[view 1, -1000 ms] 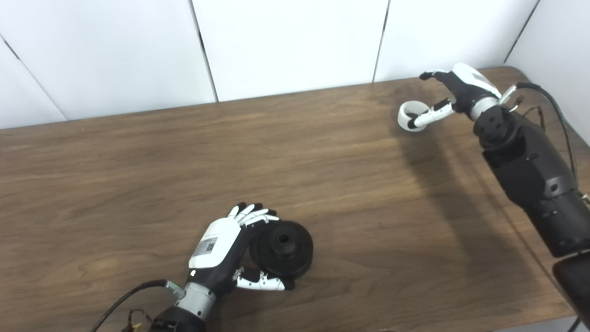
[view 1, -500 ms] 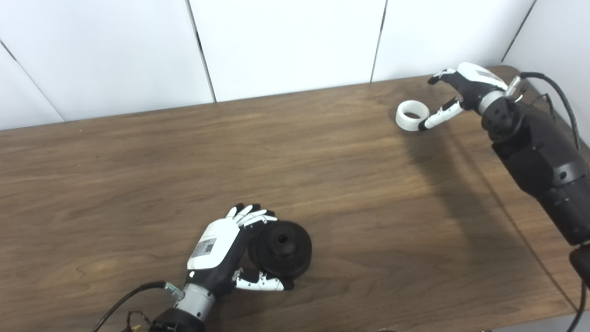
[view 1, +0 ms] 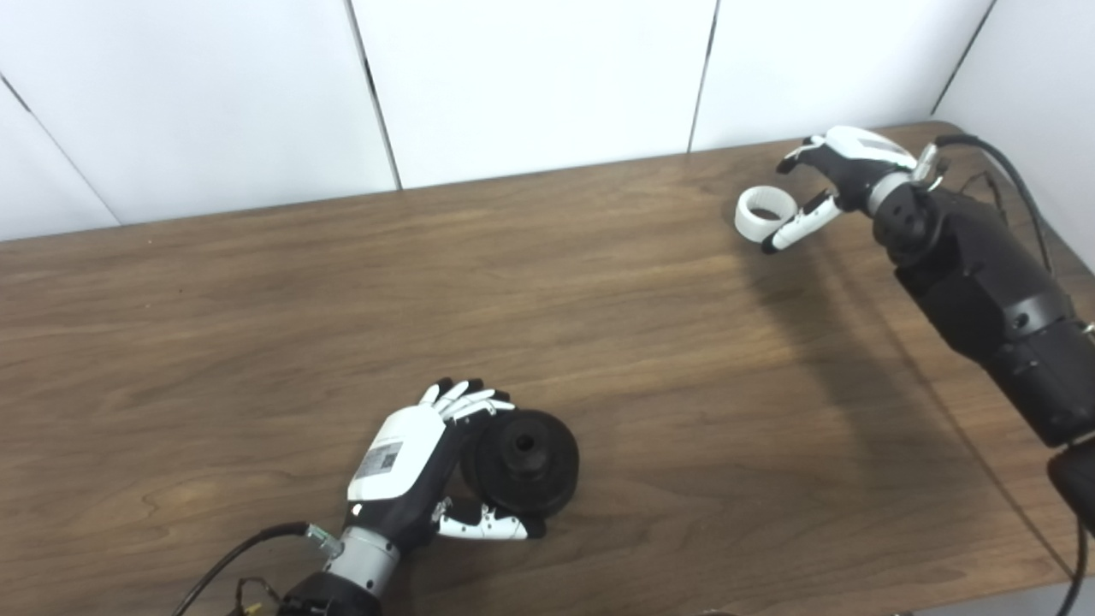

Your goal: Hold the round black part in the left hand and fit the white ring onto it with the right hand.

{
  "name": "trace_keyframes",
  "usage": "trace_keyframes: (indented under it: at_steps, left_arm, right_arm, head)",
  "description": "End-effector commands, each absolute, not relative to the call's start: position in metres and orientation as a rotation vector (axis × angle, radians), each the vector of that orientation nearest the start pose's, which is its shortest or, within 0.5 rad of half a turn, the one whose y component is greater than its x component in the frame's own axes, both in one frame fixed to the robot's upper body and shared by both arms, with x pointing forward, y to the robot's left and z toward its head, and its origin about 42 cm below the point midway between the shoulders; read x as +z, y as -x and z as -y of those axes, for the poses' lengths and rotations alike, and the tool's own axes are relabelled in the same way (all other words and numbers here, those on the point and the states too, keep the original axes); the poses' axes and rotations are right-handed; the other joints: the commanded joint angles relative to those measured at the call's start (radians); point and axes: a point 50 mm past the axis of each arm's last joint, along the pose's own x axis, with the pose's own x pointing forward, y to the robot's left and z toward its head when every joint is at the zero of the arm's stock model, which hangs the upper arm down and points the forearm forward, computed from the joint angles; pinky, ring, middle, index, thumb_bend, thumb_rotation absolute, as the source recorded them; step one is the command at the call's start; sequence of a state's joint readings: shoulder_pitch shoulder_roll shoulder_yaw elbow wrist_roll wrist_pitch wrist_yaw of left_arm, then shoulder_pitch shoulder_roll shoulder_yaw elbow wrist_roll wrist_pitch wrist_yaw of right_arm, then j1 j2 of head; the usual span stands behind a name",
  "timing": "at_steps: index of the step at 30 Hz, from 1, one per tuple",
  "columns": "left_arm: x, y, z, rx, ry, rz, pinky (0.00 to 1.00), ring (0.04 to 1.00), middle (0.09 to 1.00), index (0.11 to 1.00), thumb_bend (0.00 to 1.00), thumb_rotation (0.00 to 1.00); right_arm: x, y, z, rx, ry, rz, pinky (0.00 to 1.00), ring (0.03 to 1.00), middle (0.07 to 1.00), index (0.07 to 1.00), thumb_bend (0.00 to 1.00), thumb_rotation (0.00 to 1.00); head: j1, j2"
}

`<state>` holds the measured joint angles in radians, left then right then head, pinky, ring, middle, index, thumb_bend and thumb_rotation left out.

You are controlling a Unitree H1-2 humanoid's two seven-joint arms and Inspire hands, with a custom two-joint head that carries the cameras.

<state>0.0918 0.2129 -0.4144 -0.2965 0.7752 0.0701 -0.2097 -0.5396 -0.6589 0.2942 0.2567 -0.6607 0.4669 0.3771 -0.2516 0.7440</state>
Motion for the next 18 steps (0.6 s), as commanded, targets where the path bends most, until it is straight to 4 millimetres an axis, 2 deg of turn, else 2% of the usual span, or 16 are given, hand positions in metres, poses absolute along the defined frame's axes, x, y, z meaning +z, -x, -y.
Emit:
trace_keyframes:
  at_steps: [1, 18]
  left_arm:
    - [0.1224, -0.2214, -0.1608, -0.530, -0.968, 0.124, 1.00, 0.939, 0.857, 0.488, 0.52, 0.07]
    - [0.1255, -0.2192, -0.1596, -0.529, -0.967, 0.128, 1.00, 0.938, 0.856, 0.488, 0.52, 0.07]
  right_arm:
    - [0.2584, -0.4476, 0.3736, 0.010, 1.343, -0.304, 1.00, 1.000, 1.000, 0.840, 0.94, 0.32]
    - [0.2485, -0.4524, 0.3695, 0.020, 1.361, -0.335, 1.00, 1.000, 0.994, 0.837, 0.90, 0.34]
  head:
    - [0.004, 0.002]
    - [0.009, 0.011]
